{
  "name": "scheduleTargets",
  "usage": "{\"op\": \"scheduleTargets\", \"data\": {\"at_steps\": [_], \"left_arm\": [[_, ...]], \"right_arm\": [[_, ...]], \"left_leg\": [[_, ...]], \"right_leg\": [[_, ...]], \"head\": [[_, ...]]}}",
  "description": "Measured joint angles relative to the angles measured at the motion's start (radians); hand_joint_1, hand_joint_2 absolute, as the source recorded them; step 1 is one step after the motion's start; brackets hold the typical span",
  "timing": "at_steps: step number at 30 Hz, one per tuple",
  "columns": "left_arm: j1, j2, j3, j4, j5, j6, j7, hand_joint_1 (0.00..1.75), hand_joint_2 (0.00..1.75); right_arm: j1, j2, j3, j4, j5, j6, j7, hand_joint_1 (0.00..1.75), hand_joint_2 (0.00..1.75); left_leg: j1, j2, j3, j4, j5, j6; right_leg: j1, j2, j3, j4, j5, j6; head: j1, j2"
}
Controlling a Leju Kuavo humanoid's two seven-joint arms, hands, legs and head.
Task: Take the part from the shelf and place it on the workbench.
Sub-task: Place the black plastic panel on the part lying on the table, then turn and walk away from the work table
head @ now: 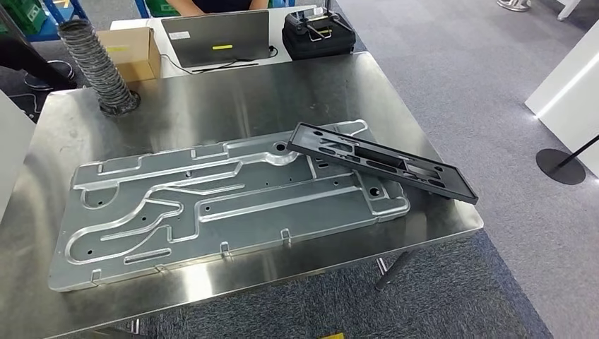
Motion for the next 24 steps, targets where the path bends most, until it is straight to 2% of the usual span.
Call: {"op": "scheduleTargets", "data": {"at_steps": [2, 3, 4, 5, 7, 8, 9, 11, 12, 13, 14, 15, 16, 17, 18, 19, 20, 22, 23, 24], "left_arm": [[-0.007, 0.001, 0.000, 0.000, -0.007, -0.001, 0.006, 0.00, 0.00], [-0.010, 0.001, 0.000, 0.000, -0.010, -0.001, 0.009, 0.00, 0.00], [-0.013, 0.001, 0.000, -0.001, -0.013, -0.002, 0.013, 0.00, 0.00], [-0.015, 0.001, 0.000, -0.001, -0.015, -0.003, 0.016, 0.00, 0.00], [-0.018, 0.002, 0.000, -0.001, -0.018, -0.005, 0.021, 0.00, 0.00], [-0.018, 0.002, 0.000, -0.001, -0.019, -0.005, 0.022, 0.00, 0.00], [-0.017, 0.003, 0.000, -0.001, -0.019, -0.005, 0.023, 0.00, 0.00], [-0.017, 0.004, 0.000, -0.001, -0.019, -0.006, 0.023, 0.00, 0.00], [-0.017, 0.004, 0.000, -0.001, -0.019, -0.005, 0.023, 0.00, 0.00], [-0.017, 0.005, 0.000, -0.001, -0.019, -0.004, 0.023, 0.00, 0.00], [-0.017, 0.005, 0.000, -0.001, -0.019, -0.003, 0.023, 0.00, 0.00], [-0.016, 0.007, 0.000, -0.001, -0.020, -0.002, 0.023, 0.00, 0.00], [-0.017, 0.008, 0.000, -0.001, -0.020, -0.001, 0.022, 0.00, 0.00], [-0.018, 0.010, 0.000, -0.002, -0.021, -0.001, 0.022, 0.00, 0.00], [-0.020, 0.012, 0.000, -0.002, -0.022, 0.000, 0.021, 0.00, 0.00], [-0.021, 0.013, -0.001, -0.003, -0.022, 0.000, 0.020, 0.00, 0.00], [-0.022, 0.013, -0.001, -0.003, -0.023, 0.000, 0.020, 0.00, 0.00], [-0.022, 0.014, -0.001, -0.003, -0.025, 0.000, 0.019, 0.00, 0.00], [-0.022, 0.014, -0.001, -0.003, -0.026, 0.000, 0.019, 0.00, 0.00], [-0.023, 0.014, -0.002, -0.003, -0.027, 0.000, 0.019, 0.00, 0.00]], "right_arm": [[-0.011, 0.010, -0.001, 0.061, -0.001, -0.002, 0.030, 0.00, 0.00], [-0.016, 0.014, -0.001, 0.085, -0.001, -0.002, 0.044, 0.00, 0.00], [-0.019, 0.019, -0.001, 0.108, 0.000, 0.001, 0.059, 0.00, 0.00], [-0.022, 0.023, -0.001, 0.128, 0.001, 0.006, 0.072, 0.00, 0.00], [-0.024, 0.033, -0.001, 0.163, 0.009, 0.023, 0.098, 0.00, 0.00], [-0.026, 0.038, 0.000, 0.178, 0.013, 0.031, 0.107, 0.00, 0.00], [-0.027, 0.045, 0.000, 0.191, 0.020, 0.039, 0.115, 0.00, 0.00], [-0.029, 0.059, 0.000, 0.214, 0.031, 0.054, 0.124, 0.00, 0.00], [-0.029, 0.066, 0.000, 0.225, 0.039, 0.061, 0.127, 0.00, 0.00], [-0.029, 0.074, 0.001, 0.234, 0.045, 0.067, 0.130, 0.00, 0.00], [-0.029, 0.080, 0.002, 0.242, 0.051, 0.072, 0.132, 0.00, 0.00], [-0.029, 0.087, 0.004, 0.250, 0.058, 0.077, 0.134, 0.00, 0.00], [-0.029, 0.093, 0.007, 0.256, 0.063, 0.080, 0.136, 0.00, 0.00], [-0.029, 0.100, 0.010, 0.262, 0.067, 0.082, 0.138, 0.00, 0.00], [-0.030, 0.106, 0.014, 0.267, 0.072, 0.084, 0.139, 0.00, 0.00], [-0.030, 0.111, 0.018, 0.271, 0.076, 0.088, 0.140, 0.00, 0.00], [-0.030, 0.116, 0.022, 0.274, 0.080, 0.092, 0.141, 0.00, 0.00], [-0.030, 0.122, 0.030, 0.281, 0.088, 0.100, 0.145, 0.00, 0.00], [-0.029, 0.125, 0.034, 0.283, 0.091, 0.102, 0.147, 0.00, 0.00], [-0.028, 0.128, 0.038, 0.286, 0.093, 0.104, 0.149, 0.00, 0.00]], "left_leg": [[0.000, 0.000, -0.015, 0.004, 0.015, -0.009], [0.000, 0.000, -0.017, 0.003, 0.022, -0.014], [0.000, 0.001, -0.017, 0.002, 0.030, -0.020], [0.002, 0.001, -0.017, -0.002, 0.039, -0.027], [0.005, 0.001, -0.022, -0.005, 0.052, -0.041], [0.006, 0.000, -0.029, 0.003, 0.037, -0.047], [0.007, -0.001, -0.040, 0.030, 0.003, -0.051], [0.009, -0.002, -0.073, 0.147, -0.111, -0.057], [0.009, -0.002, -0.086, 0.216, -0.156, -0.059], [0.009, -0.002, -0.089, 0.270, -0.179, -0.060], [0.009, -0.002, -0.076, 0.291, -0.174, -0.060], [0.009, -0.002, -0.046, 0.278, -0.153, -0.058], [0.009, -0.002, 0.002, 0.228, -0.127, -0.055], [0.008, -0.002, 0.062, 0.153, -0.115, -0.051], [0.006, -0.002, 0.116, 0.074, -0.115, -0.046], [0.004, -0.002, 0.152, 0.017, -0.121, -0.042], [0.002, -0.002, 0.170, -0.018, -0.130, -0.038], [0.002, -0.001, 0.163, -0.029, -0.119, -0.029], [0.003, 0.001, 0.156, -0.032, -0.109, -0.022], [0.005, 0.003, 0.146, -0.034, -0.097, -0.014]], "right_leg": [[0.003, 0.000, 0.102, -0.148, 0.034, -0.009], [0.007, 0.001, 0.134, -0.198, 0.041, -0.015], [0.012, 0.001, 0.147, -0.223, 0.041, -0.022], [0.017, 0.002, 0.145, -0.228, 0.045, -0.029], [0.018, 0.000, 0.131, -0.233, 0.064, -0.046], [0.017, -0.001, 0.120, -0.235, 0.077, -0.055], [0.016, -0.003, 0.108, -0.238, 0.090, -0.063], [0.016, -0.004, 0.076, -0.238, 0.116, -0.072], [0.017, -0.005, 0.059, -0.236, 0.128, -0.073], [0.019, -0.006, 0.040, -0.233, 0.139, -0.074], [0.020, -0.006, 0.023, -0.229, 0.149, -0.073], [0.021, -0.007, 0.005, -0.223, 0.158, -0.072], [0.022, -0.007, -0.011, -0.216, 0.165, -0.071], [0.023, -0.007, -0.024, -0.209, 0.172, -0.068], [0.024, -0.007, -0.035, -0.203, 0.179, -0.065], [0.025, -0.007, -0.041, -0.199, 0.186, -0.060], [0.025, -0.007, -0.044, -0.197, 0.194, -0.055], [0.023, -0.006, -0.048, -0.199, 0.210, -0.043], [0.022, -0.005, -0.054, -0.192, 0.202, -0.037], [0.021, -0.004, -0.064, -0.171, 0.175, -0.031]], "head": [[0.000, 0.000], [0.000, 0.000], [0.000, 0.000], [0.000, 0.000], [0.000, 0.000], [0.000, 0.000], [0.000, 0.000], [0.000, 0.000], [0.000, 0.000], [0.000, 0.000], [0.000, 0.000], [0.000, 0.000], [0.000, 0.000], [0.000, 0.000], [0.000, 0.000], [0.000, 0.000], [0.000, 0.000], [0.000, 0.000], [0.000, 0.000], [0.000, 0.000]]}}
